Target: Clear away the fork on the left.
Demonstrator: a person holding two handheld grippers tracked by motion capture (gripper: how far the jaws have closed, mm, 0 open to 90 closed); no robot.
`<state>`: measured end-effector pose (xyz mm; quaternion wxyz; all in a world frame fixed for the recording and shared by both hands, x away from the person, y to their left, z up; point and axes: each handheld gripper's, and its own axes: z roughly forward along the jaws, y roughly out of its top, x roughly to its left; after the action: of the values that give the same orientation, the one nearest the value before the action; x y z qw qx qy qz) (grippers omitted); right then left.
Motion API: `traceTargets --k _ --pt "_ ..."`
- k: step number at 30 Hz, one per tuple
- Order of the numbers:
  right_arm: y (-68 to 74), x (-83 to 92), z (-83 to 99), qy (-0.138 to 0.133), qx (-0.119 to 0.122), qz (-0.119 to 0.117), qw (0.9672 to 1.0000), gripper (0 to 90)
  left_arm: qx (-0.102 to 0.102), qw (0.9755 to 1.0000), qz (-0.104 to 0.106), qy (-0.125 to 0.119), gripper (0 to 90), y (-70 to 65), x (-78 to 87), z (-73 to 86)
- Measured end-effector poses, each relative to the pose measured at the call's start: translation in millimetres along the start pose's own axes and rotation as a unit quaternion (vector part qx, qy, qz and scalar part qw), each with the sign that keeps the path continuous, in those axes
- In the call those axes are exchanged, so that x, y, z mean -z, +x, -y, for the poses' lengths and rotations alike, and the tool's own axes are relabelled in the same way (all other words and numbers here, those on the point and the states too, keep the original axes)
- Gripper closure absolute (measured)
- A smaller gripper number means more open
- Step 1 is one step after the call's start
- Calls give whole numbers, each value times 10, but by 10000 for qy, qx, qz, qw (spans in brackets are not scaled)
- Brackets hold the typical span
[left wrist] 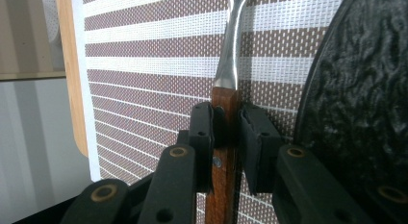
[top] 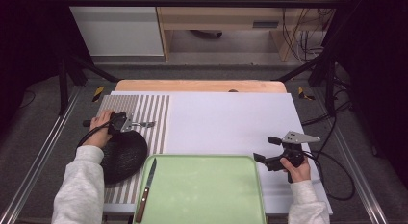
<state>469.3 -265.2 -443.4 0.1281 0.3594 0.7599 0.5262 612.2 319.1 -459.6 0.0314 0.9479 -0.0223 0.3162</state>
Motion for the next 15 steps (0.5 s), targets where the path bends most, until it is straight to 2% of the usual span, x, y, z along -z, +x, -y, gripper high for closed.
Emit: traceTargets --k 5,12,13,15 --pt "-1 4 -2 -4 -1 3 10000 11 -30 10000 -46 41 766 -13 3 -12" --pt "-1 7 -3 -24 -15 -3 10000 11 119 9998 -159 70 766 -38 31 -16" --pt "-1 8 -3 -25 -14 -4 10000 11 87 9997 -209 88 766 -39 46 -18" --pt "1 8 -3 -26 -17 -4 10000 11 162 9994 -296 35 766 -39 77 -15"
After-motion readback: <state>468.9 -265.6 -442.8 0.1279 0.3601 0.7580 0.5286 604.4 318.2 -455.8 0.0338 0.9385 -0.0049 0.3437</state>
